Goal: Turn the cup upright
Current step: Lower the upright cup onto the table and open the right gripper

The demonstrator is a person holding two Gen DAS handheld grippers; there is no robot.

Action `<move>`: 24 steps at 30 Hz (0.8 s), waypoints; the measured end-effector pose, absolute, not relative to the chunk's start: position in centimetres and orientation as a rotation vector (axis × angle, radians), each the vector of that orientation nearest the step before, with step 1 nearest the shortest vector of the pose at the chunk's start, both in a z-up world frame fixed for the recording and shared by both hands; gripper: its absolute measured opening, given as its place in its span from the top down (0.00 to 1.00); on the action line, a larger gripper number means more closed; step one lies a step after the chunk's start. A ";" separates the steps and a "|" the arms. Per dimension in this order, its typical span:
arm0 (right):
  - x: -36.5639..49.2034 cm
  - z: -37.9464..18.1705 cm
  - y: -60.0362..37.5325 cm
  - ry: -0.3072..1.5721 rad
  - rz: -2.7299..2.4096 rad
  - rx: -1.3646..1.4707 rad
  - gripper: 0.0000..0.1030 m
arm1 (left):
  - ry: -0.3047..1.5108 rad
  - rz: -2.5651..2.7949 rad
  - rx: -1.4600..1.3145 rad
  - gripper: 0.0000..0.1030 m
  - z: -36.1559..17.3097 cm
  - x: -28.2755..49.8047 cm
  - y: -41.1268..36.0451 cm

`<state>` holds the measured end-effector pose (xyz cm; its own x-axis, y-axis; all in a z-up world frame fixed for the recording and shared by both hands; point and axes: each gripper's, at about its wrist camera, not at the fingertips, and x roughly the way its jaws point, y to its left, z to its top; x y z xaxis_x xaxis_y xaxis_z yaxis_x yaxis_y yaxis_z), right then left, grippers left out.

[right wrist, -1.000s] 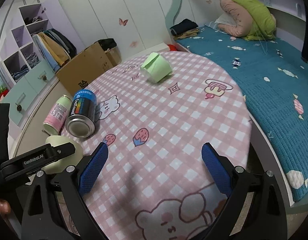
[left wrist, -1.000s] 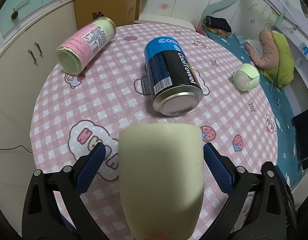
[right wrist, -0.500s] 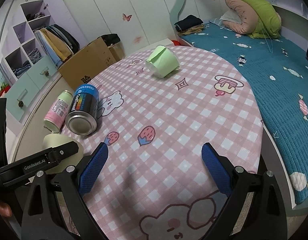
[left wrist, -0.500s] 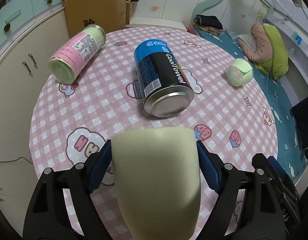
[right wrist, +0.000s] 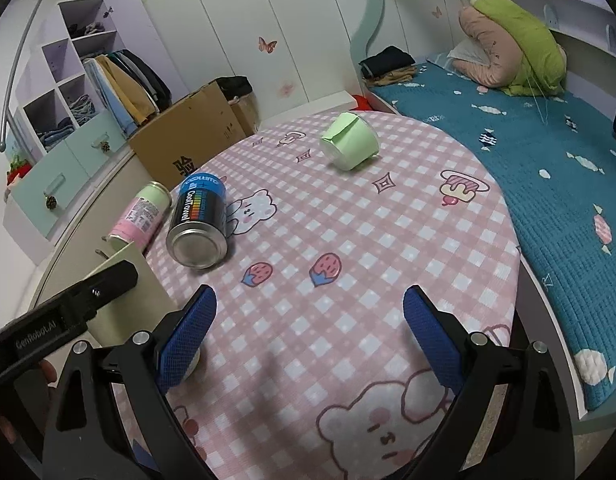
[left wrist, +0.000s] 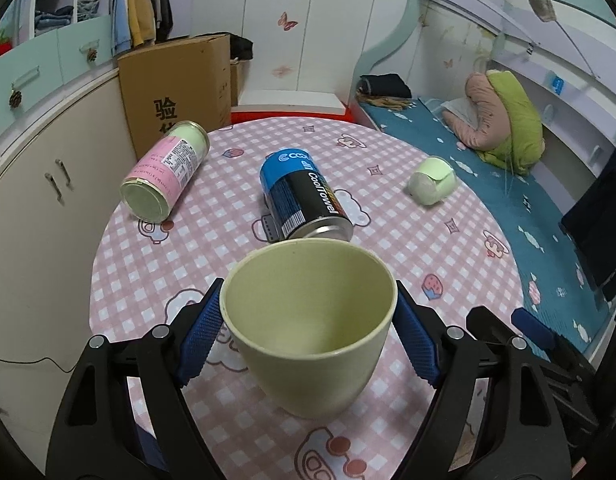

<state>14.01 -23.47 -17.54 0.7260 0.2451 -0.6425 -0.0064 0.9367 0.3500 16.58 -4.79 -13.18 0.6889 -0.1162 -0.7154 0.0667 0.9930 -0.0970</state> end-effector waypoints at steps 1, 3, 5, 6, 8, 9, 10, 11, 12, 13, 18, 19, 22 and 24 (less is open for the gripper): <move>13.9 -17.4 -23.4 0.748 0.141 0.337 0.12 | 0.803 -0.109 -0.059 0.22 -13.2 16.3 -4.8; 13.4 -17.1 -23.2 0.745 0.139 0.329 0.12 | 0.802 -0.118 -0.051 0.22 -13.1 15.8 -4.8; 13.1 -16.9 -23.0 0.742 0.137 0.322 0.12 | 0.798 -0.123 -0.050 0.22 -13.2 15.3 -4.8; 12.9 -16.7 -22.9 0.741 0.137 0.317 0.12 | 0.797 -0.125 -0.052 0.22 -13.2 15.2 -4.7; 12.4 -16.5 -22.6 0.736 0.132 0.307 0.12 | 0.797 -0.132 -0.053 0.22 -13.2 14.8 -4.6; 12.1 -16.3 -22.6 0.734 0.130 0.307 0.12 | 0.797 -0.136 -0.049 0.22 -13.2 14.7 -4.6; 11.9 -16.2 -22.5 0.732 0.127 0.306 0.12 | 0.796 -0.140 -0.042 0.22 -13.2 14.6 -4.7; 11.6 -16.1 -22.5 0.728 0.123 0.304 0.12 | 0.796 -0.142 -0.039 0.22 -13.2 14.4 -4.7; 11.3 -15.9 -22.4 0.724 0.119 0.301 0.12 | 0.795 -0.145 -0.037 0.22 -13.3 14.2 -4.7; 11.1 -15.7 -22.5 0.722 0.114 0.300 0.12 | 0.794 -0.148 -0.035 0.22 -13.3 14.1 -4.8; 10.0 -14.9 -22.3 0.705 0.098 0.291 0.12 | 0.783 -0.186 -0.058 0.20 -12.9 13.3 -4.5; 9.8 -14.7 -22.2 0.701 0.096 0.288 0.12 | 0.782 -0.187 -0.062 0.19 -12.8 13.1 -4.5; 8.9 -14.0 -21.9 0.684 0.097 0.280 0.12 | 0.772 -0.189 -0.076 0.17 -12.3 12.4 -4.0; 8.3 -13.4 -21.6 0.671 0.100 0.276 0.12 | 0.757 -0.187 -0.078 0.16 -11.8 11.8 -3.7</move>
<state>8.28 -21.65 -13.41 0.7800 0.1802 -0.5992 -0.0031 0.9588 0.2842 11.77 -3.66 -11.83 0.7113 -0.1962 -0.6749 0.1402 0.9806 -0.1373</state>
